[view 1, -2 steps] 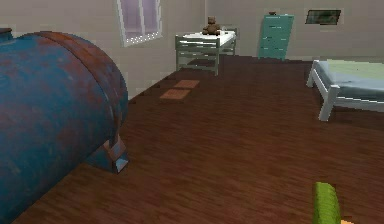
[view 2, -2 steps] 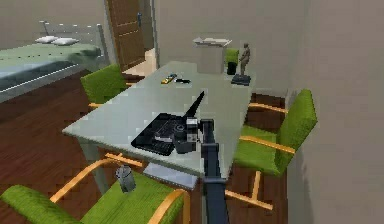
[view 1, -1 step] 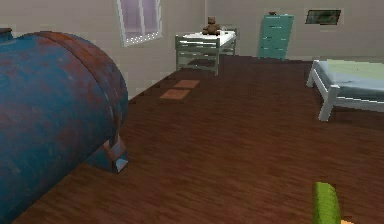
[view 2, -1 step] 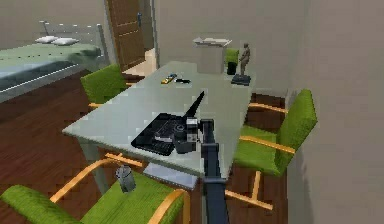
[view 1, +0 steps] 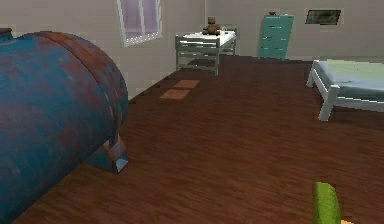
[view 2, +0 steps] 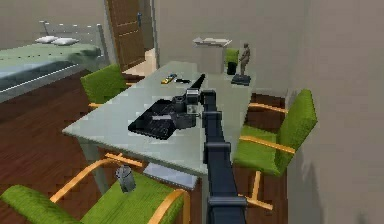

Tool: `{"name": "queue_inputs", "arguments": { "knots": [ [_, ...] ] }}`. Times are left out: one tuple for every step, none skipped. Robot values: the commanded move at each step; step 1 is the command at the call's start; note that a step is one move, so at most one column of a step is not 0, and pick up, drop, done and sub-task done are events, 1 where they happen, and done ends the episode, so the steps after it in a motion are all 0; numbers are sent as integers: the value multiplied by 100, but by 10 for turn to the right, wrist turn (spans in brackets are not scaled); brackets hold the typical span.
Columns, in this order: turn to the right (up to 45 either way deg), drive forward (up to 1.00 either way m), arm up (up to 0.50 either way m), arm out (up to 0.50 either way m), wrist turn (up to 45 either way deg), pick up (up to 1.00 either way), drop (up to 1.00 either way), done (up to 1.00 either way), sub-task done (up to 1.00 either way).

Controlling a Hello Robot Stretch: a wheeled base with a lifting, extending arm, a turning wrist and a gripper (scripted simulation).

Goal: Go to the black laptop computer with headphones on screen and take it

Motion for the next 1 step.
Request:
{"name": "queue_inputs", "arguments": {
  "knots": [
    [0,0,0,0,0,0,0,100,0]
  ]
}}
